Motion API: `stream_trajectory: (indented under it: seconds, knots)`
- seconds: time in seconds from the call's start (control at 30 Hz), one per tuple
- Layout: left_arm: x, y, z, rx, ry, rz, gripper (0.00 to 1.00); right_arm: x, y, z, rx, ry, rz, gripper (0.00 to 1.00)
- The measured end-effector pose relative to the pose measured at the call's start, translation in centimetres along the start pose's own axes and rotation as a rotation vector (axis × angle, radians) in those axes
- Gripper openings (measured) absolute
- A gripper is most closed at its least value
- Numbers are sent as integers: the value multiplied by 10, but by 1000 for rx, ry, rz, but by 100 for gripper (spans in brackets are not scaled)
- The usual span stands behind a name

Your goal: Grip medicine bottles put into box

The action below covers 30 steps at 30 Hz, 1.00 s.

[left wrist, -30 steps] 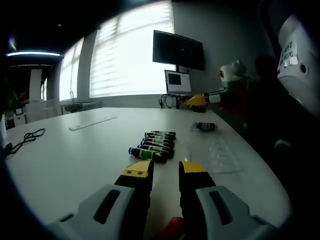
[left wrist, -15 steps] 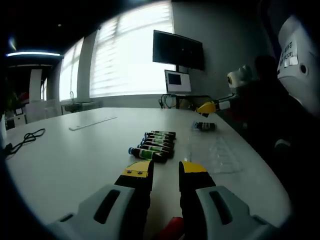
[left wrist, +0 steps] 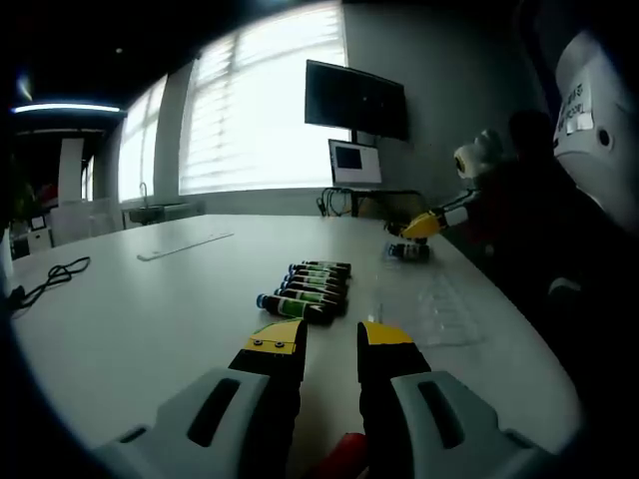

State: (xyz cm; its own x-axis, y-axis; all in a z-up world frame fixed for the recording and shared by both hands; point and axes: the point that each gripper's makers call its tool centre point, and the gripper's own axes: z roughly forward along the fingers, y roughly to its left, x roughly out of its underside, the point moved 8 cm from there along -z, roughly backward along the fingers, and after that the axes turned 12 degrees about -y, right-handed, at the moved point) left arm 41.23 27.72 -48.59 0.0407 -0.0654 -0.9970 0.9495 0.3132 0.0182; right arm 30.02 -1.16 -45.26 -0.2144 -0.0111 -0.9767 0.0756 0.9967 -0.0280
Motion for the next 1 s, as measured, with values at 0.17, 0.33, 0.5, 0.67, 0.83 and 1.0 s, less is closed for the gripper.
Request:
stream_trajectory:
  seconds: [0.17, 0.33, 0.5, 0.67, 0.83, 1.0]
  knots:
    - [0, 0, 0, -1, 0, 0, 14, 5, 0, 2, 5, 46, -5, 6]
    - [0, 0, 0, 0, 0, 0, 14, 8, 3, 2, 5, 73, -9, 6]
    - [0, 0, 0, 0, 0, 0, 14, 12, 0, 4, 14, 101, -6, 6]
    - [0, 0, 0, 0, 0, 0, 14, 15, 0, 4, 20, 118, -9, 6]
    - [0, 0, 0, 0, 0, 0, 14, 15, 0, 4, 27, 130, -8, 7]
    - [0, 0, 0, 0, 0, 0, 14, 15, 1, 4, 38, 132, -13, 7]
